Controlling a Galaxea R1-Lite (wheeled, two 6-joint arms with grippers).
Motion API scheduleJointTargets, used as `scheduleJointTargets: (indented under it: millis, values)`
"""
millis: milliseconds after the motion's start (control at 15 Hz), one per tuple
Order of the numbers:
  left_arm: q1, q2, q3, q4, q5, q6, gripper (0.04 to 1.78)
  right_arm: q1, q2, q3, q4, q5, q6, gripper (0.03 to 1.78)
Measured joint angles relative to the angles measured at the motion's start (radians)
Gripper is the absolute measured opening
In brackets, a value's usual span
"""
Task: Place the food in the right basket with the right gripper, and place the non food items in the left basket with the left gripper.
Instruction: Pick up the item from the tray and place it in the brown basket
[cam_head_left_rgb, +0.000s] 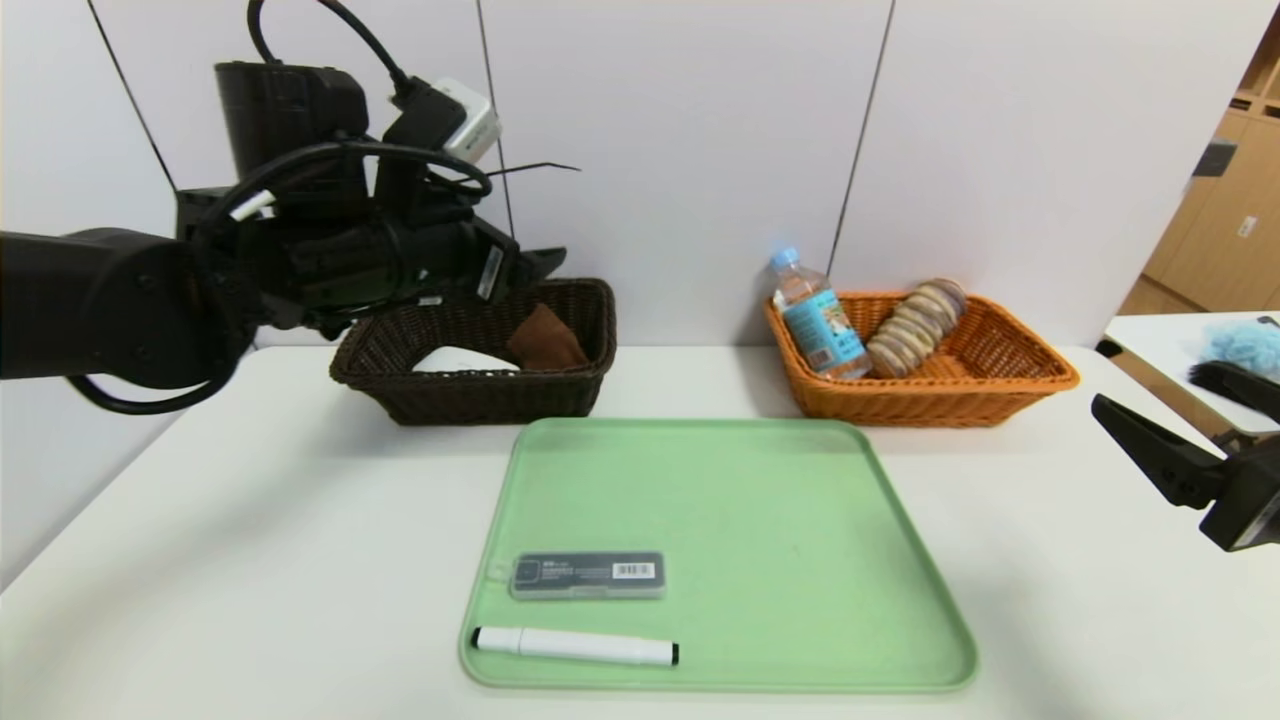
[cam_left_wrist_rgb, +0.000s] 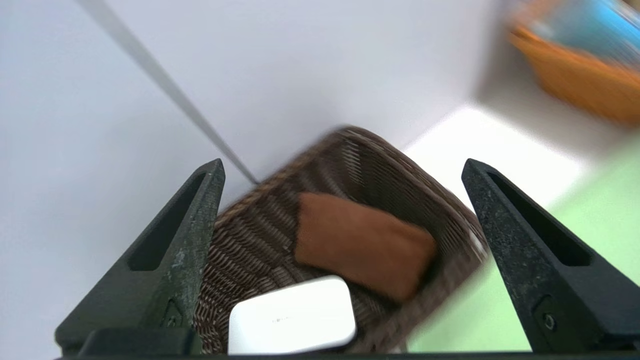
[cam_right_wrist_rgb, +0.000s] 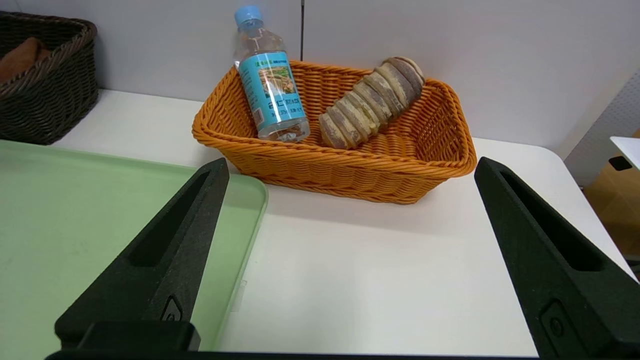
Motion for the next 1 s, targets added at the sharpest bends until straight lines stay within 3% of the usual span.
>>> scheduleJointTargets:
  millis: [200,400,667,1000]
  values:
    - [0.000,-0.113,0.049,0.270,-0.217,0.293,1.67,0.000,-0.012,0.009,0.000,0.000,0.000,1.69]
    - [-0.004,-0.164,0.069,0.500,-0.262,0.570,1.68,0.000,-0.021,0.013,0.001,0.000,0.000,1.69]
    - [-0.066,-0.163,0.123,0.540,-0.241,0.736,1.69,0.000,-0.024,0.014,0.000,0.000,0.000,1.69]
    - [-0.117,-0.109,0.177,0.548,-0.241,0.766,1.69,0.000,-0.024,0.014,0.000,0.001,0.000,1.69]
